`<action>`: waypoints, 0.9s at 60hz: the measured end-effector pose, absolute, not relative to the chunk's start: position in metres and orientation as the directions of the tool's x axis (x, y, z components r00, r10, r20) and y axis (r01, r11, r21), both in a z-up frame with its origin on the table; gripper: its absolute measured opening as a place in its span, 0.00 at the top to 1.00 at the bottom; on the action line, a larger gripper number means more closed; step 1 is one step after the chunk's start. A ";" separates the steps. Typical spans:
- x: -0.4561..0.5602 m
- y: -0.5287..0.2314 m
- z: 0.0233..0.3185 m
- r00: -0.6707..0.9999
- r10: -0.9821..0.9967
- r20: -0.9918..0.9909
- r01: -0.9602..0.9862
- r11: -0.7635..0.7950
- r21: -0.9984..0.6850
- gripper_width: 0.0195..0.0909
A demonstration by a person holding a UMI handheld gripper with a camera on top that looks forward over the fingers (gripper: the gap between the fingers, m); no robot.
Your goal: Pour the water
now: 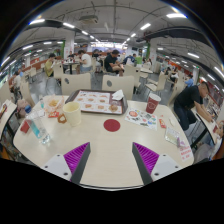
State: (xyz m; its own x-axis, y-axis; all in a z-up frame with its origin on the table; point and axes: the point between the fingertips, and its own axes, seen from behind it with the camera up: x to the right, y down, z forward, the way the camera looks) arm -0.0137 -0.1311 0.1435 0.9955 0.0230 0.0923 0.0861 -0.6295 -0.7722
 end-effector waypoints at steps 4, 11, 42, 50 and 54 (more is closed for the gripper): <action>-0.011 -0.132 0.142 0.994 0.010 0.105 0.087 -0.632 -0.770 0.08; -0.007 -0.139 0.141 0.992 -0.009 0.128 0.093 -0.636 -0.766 0.08; -0.137 -0.210 0.089 0.994 0.108 0.029 0.088 -0.603 -0.793 0.08; -0.212 -0.177 0.099 0.988 0.155 -0.018 0.069 -0.540 -0.839 0.09; -0.237 -0.148 0.104 0.988 0.154 -0.031 0.052 -0.504 -0.862 0.08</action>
